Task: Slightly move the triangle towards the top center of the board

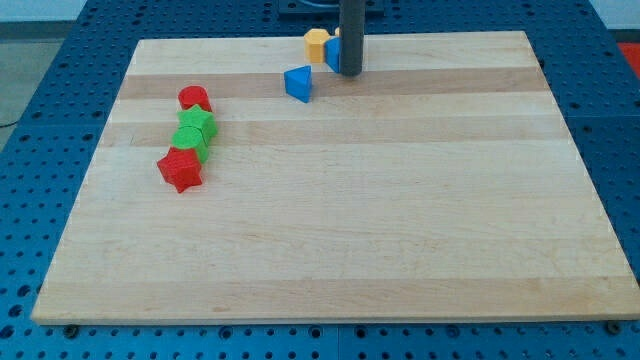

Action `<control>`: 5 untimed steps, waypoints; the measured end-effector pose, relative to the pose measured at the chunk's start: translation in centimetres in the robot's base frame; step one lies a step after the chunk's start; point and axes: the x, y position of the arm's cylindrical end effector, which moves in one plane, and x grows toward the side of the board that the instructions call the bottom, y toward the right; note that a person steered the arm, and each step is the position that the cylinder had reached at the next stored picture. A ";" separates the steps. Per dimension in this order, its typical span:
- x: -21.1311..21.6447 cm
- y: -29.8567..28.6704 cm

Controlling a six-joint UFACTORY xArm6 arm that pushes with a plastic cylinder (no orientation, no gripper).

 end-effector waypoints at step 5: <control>9.7 -6.0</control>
